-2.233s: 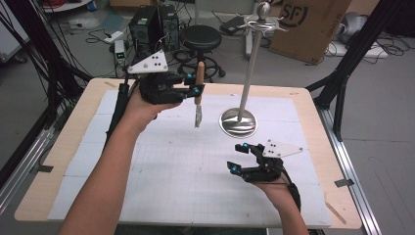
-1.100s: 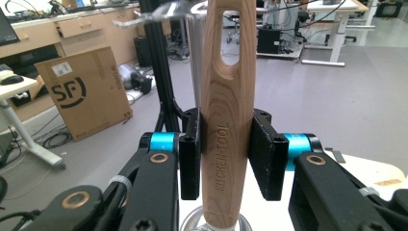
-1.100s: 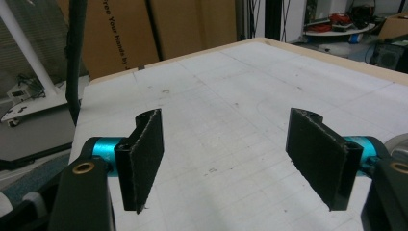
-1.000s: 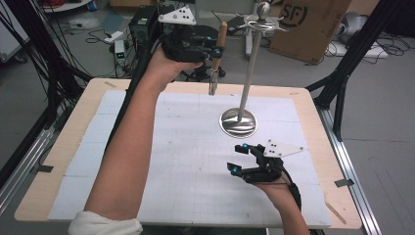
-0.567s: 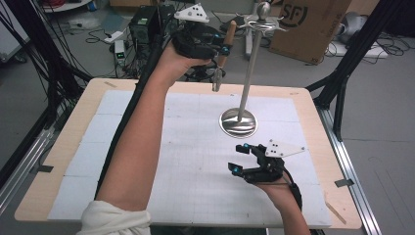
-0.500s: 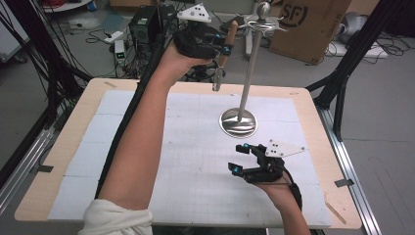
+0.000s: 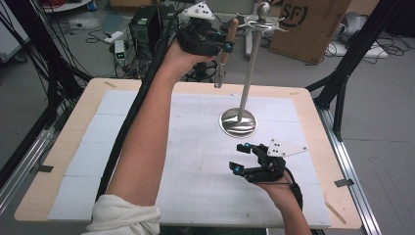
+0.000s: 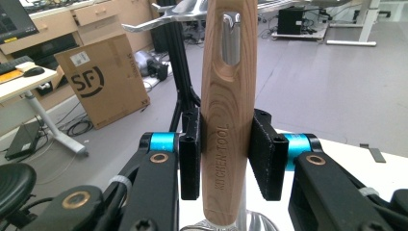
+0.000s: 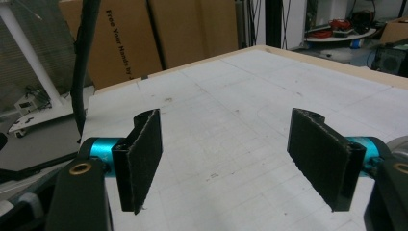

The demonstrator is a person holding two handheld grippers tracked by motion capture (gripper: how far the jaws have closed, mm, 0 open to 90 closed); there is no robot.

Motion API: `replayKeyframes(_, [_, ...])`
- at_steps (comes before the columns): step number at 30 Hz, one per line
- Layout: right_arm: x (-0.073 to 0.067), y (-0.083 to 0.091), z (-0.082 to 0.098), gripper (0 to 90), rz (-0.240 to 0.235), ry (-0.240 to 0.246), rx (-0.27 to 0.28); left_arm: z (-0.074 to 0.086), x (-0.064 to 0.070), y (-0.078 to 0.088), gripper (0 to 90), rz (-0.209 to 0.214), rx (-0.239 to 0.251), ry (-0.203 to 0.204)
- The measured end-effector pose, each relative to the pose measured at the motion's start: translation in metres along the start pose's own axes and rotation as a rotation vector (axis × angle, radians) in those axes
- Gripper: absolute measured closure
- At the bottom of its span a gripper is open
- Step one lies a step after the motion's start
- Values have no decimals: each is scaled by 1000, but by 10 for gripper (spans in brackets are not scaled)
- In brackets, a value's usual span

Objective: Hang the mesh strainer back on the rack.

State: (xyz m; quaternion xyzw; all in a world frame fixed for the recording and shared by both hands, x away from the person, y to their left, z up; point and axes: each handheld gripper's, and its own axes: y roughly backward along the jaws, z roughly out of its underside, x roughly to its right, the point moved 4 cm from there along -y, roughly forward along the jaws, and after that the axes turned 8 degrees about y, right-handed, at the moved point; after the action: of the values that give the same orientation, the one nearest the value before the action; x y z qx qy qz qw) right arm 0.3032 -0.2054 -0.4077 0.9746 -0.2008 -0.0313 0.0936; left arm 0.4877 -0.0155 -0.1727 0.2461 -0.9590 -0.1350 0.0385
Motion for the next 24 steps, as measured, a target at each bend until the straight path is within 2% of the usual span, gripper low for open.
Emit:
replayKeyframes(9, [0, 0, 0, 272, -3, -3, 0, 0, 2, -12, 679, -4, -20, -11])
replayKeyframes(17, [0, 0, 1, 272, -7, -7, 0, 4, 3, -20, 667, 3, -20, 16])
replayKeyframes(20, [0, -1, 1, 271, -11, -7, -4, 7, 3, -20, 536, -16, -57, 20])
replayKeyframes(24, [-2, -1, 1, 270, -14, -7, -7, 16, 4, -17, 476, -3, -57, 36])
